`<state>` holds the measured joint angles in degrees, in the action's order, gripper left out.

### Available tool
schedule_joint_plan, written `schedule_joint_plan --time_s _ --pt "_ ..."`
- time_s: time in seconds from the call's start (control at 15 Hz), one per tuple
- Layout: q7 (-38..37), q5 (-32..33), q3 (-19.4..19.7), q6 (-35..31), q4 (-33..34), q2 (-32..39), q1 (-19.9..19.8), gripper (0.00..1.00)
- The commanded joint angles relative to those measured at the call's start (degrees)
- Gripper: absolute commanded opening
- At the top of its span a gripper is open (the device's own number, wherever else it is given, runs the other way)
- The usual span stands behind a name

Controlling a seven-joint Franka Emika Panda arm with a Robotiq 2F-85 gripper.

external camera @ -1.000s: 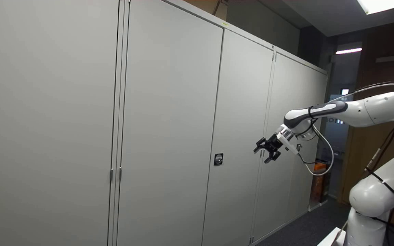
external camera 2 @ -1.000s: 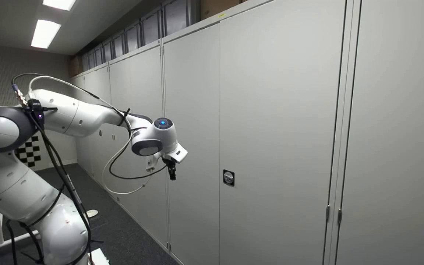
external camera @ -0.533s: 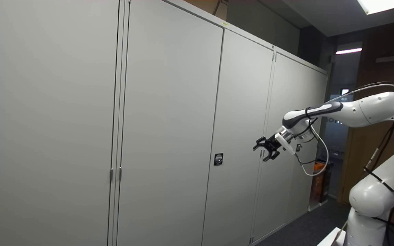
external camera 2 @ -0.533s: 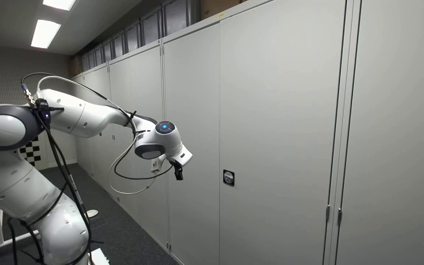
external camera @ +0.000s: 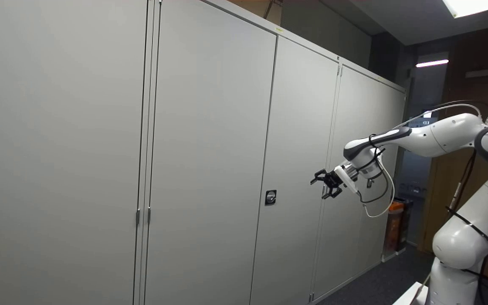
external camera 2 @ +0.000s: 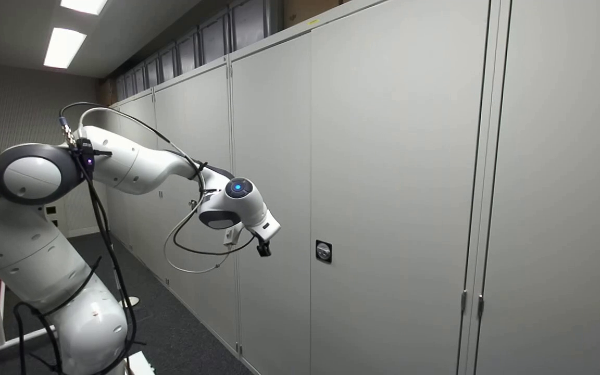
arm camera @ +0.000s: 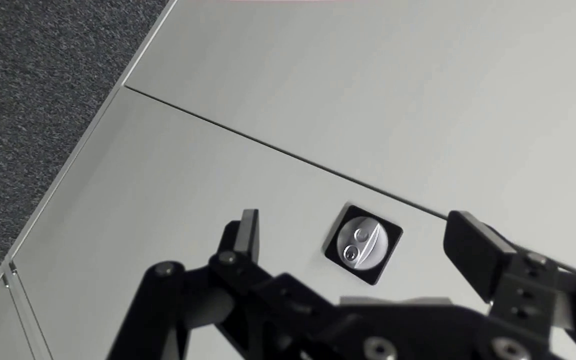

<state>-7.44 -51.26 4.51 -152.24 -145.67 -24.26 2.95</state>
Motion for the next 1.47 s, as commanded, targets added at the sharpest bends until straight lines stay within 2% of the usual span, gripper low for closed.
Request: schedule_joint_plan --time_s 0.0,0.27,0.8,1.4 --pt "4.7 -6.8 2.0 -2.8 3.8 4.1 2.5 1.0" --pt "10.7 -14.6 2.8 -3.8 6.0 6.4 3.9 1.0" --pt "25.6 -29.3 2.3 -10.0 9.2 11.6 5.0 1.0" --pt "32.7 -38.8 1.7 -9.3 14.0 19.0 4.4 1.0"
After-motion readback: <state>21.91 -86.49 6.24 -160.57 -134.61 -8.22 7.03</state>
